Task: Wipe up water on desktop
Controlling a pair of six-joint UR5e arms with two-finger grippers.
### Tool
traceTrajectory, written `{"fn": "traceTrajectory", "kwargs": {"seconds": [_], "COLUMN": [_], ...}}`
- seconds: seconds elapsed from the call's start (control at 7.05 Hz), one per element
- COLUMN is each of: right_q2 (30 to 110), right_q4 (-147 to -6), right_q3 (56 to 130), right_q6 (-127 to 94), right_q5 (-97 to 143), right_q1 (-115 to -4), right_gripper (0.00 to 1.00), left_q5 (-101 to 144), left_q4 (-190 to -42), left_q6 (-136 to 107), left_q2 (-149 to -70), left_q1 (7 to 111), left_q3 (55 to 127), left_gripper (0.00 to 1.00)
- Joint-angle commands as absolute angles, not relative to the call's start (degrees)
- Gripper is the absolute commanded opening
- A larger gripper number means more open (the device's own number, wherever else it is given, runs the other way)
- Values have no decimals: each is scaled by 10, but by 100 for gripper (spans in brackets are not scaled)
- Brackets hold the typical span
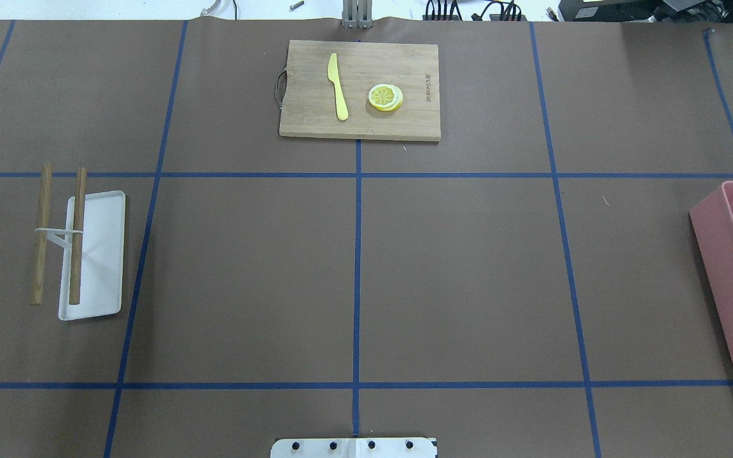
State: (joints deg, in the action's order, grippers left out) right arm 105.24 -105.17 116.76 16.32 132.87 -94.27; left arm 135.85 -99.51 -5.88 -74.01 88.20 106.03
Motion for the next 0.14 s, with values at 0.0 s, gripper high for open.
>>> {"fn": "traceTrajectory", "kwargs": {"seconds": [0.0], "right_q2": [1051], "right_q4": [-1052], "right_q3": [1165], "right_q6": [162], "right_q5": [1329], "right_q1": [-942], "right_gripper": [100], "left_q5": [1360], "left_q4": [-995], "left_q6": [-59], "left_q2": [-739], "left_q1": [882], "left_q3": [1062], "left_gripper": [98]}}
